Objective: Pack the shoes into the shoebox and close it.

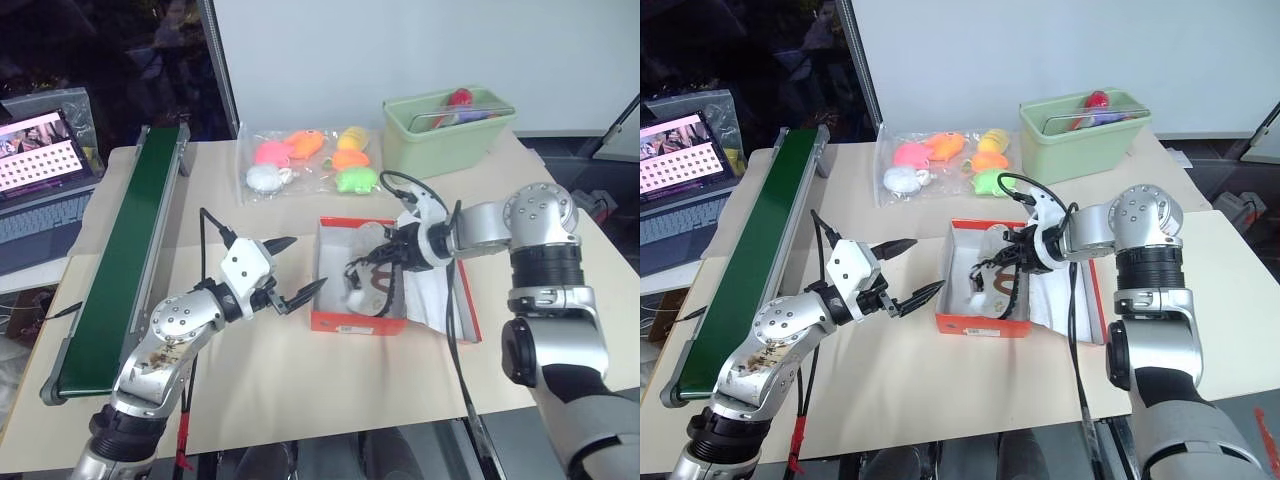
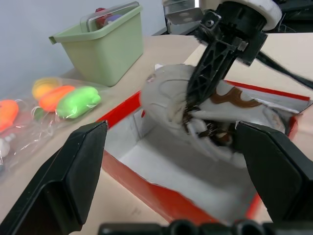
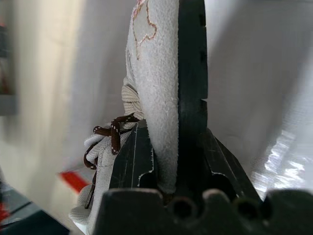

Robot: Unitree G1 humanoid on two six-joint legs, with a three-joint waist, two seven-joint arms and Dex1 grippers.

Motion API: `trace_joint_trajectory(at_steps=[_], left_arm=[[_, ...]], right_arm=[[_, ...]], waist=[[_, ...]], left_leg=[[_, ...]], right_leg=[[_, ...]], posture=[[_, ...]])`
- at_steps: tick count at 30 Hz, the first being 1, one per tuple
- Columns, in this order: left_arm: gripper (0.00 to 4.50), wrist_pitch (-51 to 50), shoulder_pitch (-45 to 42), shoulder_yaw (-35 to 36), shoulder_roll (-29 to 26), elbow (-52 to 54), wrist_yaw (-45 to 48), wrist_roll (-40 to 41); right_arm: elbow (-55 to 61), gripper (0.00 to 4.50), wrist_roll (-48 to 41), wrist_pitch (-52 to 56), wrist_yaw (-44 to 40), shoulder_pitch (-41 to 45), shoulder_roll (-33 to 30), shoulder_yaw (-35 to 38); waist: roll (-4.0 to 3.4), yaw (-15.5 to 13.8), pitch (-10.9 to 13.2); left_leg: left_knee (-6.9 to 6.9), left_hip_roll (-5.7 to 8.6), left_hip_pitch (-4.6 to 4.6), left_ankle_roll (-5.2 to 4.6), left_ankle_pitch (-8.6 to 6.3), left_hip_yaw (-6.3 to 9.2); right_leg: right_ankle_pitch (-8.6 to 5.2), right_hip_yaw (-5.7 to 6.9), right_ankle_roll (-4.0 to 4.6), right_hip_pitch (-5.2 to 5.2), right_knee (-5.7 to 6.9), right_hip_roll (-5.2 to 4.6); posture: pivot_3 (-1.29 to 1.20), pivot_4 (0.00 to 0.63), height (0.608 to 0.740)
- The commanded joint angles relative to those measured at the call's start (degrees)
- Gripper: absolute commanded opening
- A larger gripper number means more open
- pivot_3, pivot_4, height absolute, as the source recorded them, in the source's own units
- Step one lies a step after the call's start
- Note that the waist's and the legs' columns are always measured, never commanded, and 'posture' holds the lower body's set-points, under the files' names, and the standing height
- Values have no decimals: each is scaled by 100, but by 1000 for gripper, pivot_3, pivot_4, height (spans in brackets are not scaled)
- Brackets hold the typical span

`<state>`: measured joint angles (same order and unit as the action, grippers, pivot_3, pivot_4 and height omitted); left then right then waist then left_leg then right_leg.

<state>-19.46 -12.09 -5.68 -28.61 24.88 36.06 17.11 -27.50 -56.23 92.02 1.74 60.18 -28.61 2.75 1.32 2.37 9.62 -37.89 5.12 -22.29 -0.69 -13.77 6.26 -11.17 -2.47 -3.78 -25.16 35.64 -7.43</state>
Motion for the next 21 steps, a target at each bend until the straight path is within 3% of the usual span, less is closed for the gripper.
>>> trace_joint_trajectory(at_steps=[1,12,14,15,21], left_arm=[[4478,51,43,48,10,331,-17,8],[4478,-120,168,104,40,606,-229,2],[4500,-127,177,109,36,619,-251,1],[4500,-133,177,115,33,619,-252,8],[4500,-126,124,111,35,552,-227,12]], right_arm=[[-45,503,530,-99,-615,256,-120,-262],[12,503,1770,-648,-2287,116,-254,-1545],[-43,1449,1943,-708,-2440,122,-211,-1585],[-86,1562,2002,-723,-2494,137,-170,-1539],[-181,3561,2340,-764,-2638,372,123,-1311]], waist=[[0,26,0],[0,6,0],[0,2,0],[0,1,0],[0,15,0]], left_leg=[[0,-1,3,0,0,-3],[0,-2,1,0,0,-3],[0,-1,2,0,0,-2],[0,-2,2,0,0,-1],[0,-2,4,1,0,-2]], right_leg=[[0,0,0,1,-10,2],[1,-1,2,-1,-7,4],[2,-1,2,0,-9,4],[2,-1,2,0,-10,4],[2,-1,3,-1,-11,4]], posture=[[0,150,740],[0,150,740],[0,150,740],[0,150,740],[0,150,740]])
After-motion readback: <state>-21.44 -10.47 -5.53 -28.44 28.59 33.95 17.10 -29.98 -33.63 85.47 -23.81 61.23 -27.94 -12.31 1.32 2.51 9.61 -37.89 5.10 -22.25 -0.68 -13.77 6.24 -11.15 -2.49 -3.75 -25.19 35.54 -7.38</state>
